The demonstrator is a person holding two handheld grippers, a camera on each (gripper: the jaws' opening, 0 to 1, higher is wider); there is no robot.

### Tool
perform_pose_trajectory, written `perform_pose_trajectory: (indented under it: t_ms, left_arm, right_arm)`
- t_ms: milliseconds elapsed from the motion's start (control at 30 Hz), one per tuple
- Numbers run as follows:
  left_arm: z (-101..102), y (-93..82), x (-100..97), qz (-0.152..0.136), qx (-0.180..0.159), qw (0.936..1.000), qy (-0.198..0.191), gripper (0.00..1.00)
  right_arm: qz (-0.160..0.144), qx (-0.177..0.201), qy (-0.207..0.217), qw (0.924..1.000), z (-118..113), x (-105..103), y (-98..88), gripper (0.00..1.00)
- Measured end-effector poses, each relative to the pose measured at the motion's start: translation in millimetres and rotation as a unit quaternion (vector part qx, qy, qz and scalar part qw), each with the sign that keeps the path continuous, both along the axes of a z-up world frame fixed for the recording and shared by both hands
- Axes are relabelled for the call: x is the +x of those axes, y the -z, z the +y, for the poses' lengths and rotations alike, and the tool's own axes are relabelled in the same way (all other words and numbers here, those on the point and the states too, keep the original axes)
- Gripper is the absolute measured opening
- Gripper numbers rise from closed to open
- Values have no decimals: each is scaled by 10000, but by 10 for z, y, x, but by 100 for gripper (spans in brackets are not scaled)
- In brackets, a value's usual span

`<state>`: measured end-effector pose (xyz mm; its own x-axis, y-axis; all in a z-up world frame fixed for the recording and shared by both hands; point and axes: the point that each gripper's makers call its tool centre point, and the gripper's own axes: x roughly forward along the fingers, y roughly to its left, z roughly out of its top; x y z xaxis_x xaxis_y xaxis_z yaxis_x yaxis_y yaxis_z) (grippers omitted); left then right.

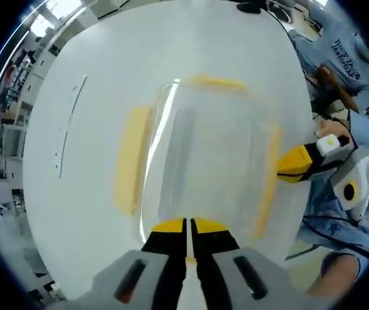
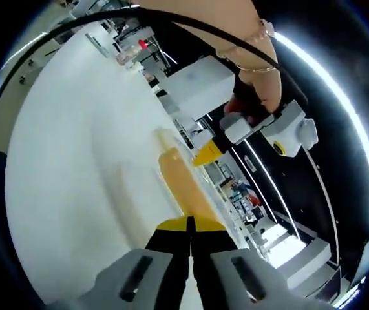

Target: Snap each plastic latch of the storage box into its locked position after aligning the lid with the box until every specified latch is closed and the lid sits flush.

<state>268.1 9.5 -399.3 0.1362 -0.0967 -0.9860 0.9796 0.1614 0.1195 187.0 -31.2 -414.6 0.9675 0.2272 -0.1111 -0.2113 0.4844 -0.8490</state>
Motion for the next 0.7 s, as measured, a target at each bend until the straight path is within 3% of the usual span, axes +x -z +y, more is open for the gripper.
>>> perform_pose_trajectory:
  t_ms: [400, 533, 700]
  left_arm:
    - [-21, -4, 51, -97, -145, 9994, 296, 2]
    - [-22, -9, 52, -55, -250, 9989, 381, 2]
    - [-27, -9, 28, -6, -324, 9987, 394, 1]
  right_arm:
    - [-65, -77, 117, 9999, -33, 40, -3, 0]
    - [-281, -172, 150, 9993, -35, 40, 15, 0]
    - [-331, -66, 144, 9993, -46, 55, 14, 0]
